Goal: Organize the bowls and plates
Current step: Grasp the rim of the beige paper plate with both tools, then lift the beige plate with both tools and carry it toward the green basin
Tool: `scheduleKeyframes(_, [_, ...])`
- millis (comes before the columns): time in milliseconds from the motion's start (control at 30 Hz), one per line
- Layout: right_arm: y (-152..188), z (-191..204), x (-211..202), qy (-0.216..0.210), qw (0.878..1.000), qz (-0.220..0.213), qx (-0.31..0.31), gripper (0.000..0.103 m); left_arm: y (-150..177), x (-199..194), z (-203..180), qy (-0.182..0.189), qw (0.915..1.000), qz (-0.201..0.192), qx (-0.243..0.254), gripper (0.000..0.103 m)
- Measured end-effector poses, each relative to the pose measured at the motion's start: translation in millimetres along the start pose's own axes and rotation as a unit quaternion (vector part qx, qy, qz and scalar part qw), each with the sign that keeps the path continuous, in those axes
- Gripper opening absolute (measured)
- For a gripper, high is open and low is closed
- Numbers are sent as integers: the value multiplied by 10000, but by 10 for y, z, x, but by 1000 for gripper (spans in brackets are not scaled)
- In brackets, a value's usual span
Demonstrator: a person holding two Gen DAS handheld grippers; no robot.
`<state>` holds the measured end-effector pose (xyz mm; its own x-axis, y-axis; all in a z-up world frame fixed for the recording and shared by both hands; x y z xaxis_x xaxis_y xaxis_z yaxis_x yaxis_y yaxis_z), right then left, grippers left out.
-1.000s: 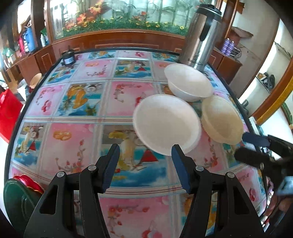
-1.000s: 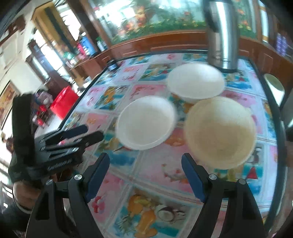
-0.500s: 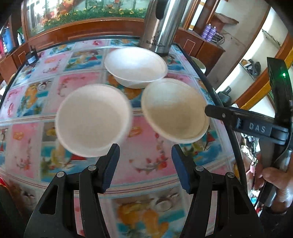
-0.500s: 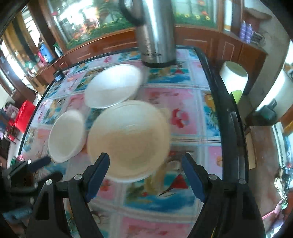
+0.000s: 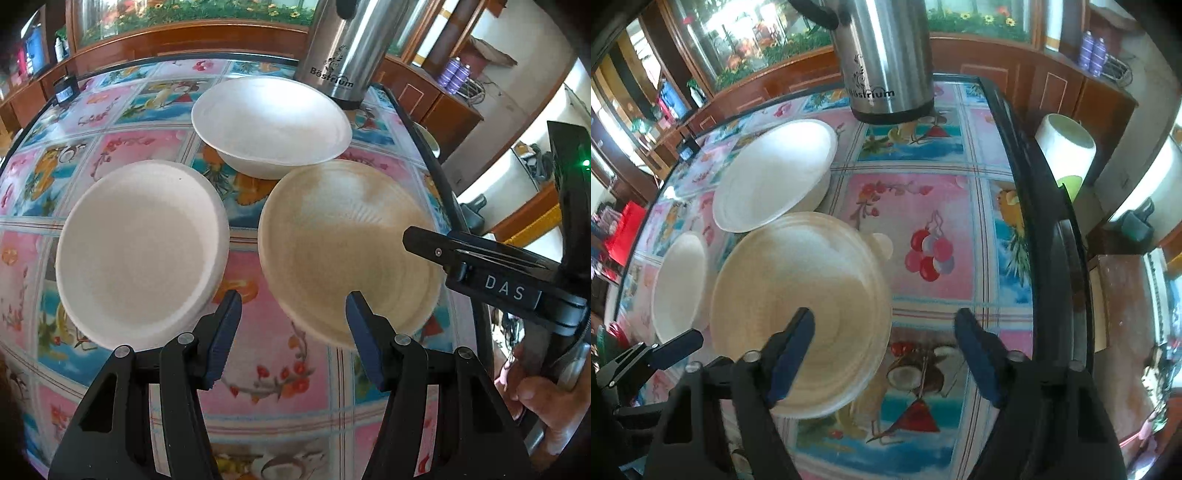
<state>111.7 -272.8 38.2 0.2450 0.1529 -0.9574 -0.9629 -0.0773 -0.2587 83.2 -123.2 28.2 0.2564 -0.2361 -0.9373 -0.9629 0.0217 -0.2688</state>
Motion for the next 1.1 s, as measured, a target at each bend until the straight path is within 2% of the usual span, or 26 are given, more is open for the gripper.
scheduleKeyframes(100, [-47, 31, 54, 68, 9998, 116, -136, 50, -33, 80, -15, -13, 9999, 91, -43, 59])
scheduleKeyframes(167, [-71, 33, 82, 135, 9996, 163, -174, 46, -55, 127, -23, -45, 9999, 117, -44, 59])
scheduleKeyframes(200, [-76, 34, 94, 162, 9995, 189, -193, 41, -65, 141, -25, -74, 9999, 114, -39, 57])
scheduleKeyframes(300, [-77, 35, 113, 130, 9993, 261, -243, 28, -122, 198, -20, -149, 9998, 112, -54, 27])
scheduleKeyframes(333, [-71, 44, 119, 135, 9991, 288, -279, 25, -137, 230, -30, -145, 9998, 167, -30, 22])
scheduleKeyframes(367, [-62, 54, 120, 158, 9990, 288, -303, 22, -149, 250, -34, -181, 9997, 175, -15, 22])
scheduleKeyframes(433, [-40, 70, 106, 274, 9986, 279, -347, 21, -164, 255, -39, -241, 9996, 125, 43, 21])
scheduleKeyframes(700, [273, 152, -33, 297, 9976, 344, -527, 21, 8, 171, 88, 40, 9994, 312, 106, 17])
scheduleKeyframes(1100, [983, 542, -261, 367, 9955, 389, -788, 23, 722, -234, 332, 312, 9973, 495, 436, 17])
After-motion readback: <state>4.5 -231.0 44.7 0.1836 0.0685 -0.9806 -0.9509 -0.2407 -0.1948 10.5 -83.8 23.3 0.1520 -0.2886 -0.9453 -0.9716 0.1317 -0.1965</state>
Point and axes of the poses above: each gripper's, at about its wrist camera, not at the fingertips, and x roughly the way its jaws point, z to its left, y to its underside, the point moved 3 cm from there along x, roughly the way its jaws point, and after that the axes turned 11 degrees about z, right-handed, at the moved point
